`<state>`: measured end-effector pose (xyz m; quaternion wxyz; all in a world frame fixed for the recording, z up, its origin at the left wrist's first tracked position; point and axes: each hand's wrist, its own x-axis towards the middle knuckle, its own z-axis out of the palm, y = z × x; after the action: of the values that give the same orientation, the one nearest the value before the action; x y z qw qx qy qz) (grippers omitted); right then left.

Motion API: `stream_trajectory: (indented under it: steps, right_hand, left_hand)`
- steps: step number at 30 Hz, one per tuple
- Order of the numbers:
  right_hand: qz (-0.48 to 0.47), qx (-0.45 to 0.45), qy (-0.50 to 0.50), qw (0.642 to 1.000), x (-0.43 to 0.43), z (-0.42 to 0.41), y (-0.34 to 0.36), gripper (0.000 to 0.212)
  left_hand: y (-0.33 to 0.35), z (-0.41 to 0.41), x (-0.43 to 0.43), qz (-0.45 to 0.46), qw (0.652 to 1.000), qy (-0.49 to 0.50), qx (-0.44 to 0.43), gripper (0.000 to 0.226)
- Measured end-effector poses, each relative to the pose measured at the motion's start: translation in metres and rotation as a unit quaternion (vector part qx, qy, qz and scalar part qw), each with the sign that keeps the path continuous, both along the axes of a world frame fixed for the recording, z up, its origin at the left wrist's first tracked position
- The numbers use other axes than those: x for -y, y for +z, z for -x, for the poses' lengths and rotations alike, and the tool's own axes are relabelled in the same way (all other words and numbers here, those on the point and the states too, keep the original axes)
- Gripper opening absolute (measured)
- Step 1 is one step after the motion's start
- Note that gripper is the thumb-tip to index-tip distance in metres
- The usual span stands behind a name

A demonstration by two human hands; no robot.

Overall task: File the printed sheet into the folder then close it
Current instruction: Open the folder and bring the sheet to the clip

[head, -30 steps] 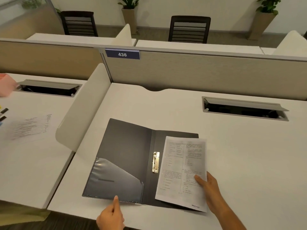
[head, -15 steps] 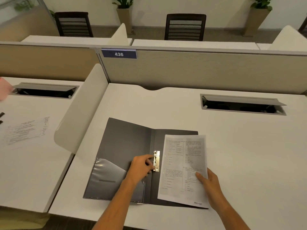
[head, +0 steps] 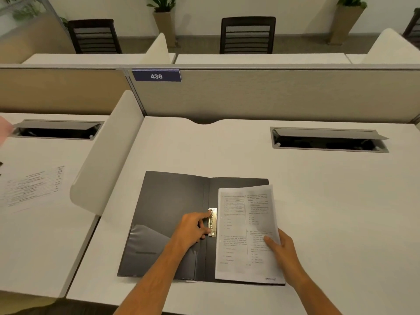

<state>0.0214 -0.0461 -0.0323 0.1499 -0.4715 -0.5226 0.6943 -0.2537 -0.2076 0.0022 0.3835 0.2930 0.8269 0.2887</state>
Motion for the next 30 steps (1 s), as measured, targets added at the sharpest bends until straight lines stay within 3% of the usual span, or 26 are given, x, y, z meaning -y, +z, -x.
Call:
stream_trajectory:
  steps: [8, 13, 19, 21, 25, 30]
  right_hand:
    - [0.015, -0.011, 0.008, 1.0, -0.004, -0.002, 0.001, 0.027]
    - [0.014, -0.002, 0.0, 1.0, -0.003, -0.001, -0.002, 0.026]
    - [0.006, 0.004, 0.006, 1.0, -0.004, 0.0, -0.002, 0.026]
    - [0.005, 0.006, 0.007, 1.0, -0.003, 0.0, -0.003, 0.025]
    - [0.0, 0.01, 0.006, 1.0, -0.003, 0.0, -0.002, 0.024]
    - [-0.001, 0.006, 0.005, 1.0, -0.002, -0.001, -0.001, 0.025]
  left_hand:
    - [-0.004, 0.003, 0.007, -0.021, 0.999, -0.05, 0.0, 0.038]
    - [-0.005, 0.007, 0.002, -0.022, 0.999, -0.001, 0.038, 0.079]
    - [0.0, 0.01, -0.003, -0.001, 0.999, -0.048, 0.023, 0.081]
    - [0.003, 0.014, -0.001, -0.009, 0.998, -0.041, 0.054, 0.073]
    - [0.004, 0.02, 0.004, -0.051, 0.991, 0.017, 0.119, 0.036]
    - [0.006, 0.017, -0.008, -0.086, 0.992, 0.069, 0.067, 0.017]
